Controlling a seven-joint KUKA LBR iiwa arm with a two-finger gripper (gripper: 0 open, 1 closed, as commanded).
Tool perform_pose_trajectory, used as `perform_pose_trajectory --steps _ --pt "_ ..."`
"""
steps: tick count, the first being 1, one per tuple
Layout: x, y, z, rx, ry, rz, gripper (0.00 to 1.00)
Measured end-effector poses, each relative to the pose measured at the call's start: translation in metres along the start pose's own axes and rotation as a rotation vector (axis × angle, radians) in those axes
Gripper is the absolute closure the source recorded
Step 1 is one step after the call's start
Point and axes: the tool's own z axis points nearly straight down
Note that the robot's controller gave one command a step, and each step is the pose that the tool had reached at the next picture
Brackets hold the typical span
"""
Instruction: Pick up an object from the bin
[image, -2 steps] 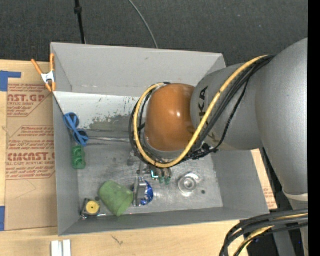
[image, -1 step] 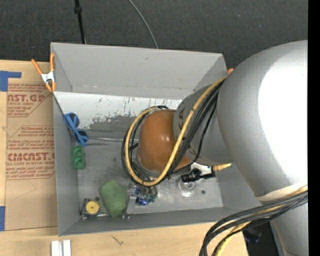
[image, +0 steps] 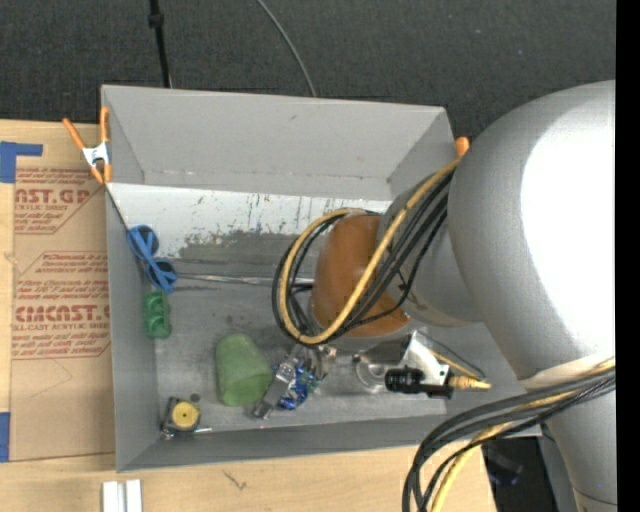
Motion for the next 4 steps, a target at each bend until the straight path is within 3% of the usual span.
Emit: perform_pose_trajectory --steps 1,2,3,4 --pt "0.016 0.004 -0.001 -0.001 -0.008 -0.062 0.00" --pt "-0.001 -0.022 0.001 0.001 0.001 0.029 0.00" --pt "-0.003 -0.021 -0.001 -0.004 -0.008 0.031 1.00" --pt "0.006 0.005 -0.133 0.000 0.000 -0.022 1.00"
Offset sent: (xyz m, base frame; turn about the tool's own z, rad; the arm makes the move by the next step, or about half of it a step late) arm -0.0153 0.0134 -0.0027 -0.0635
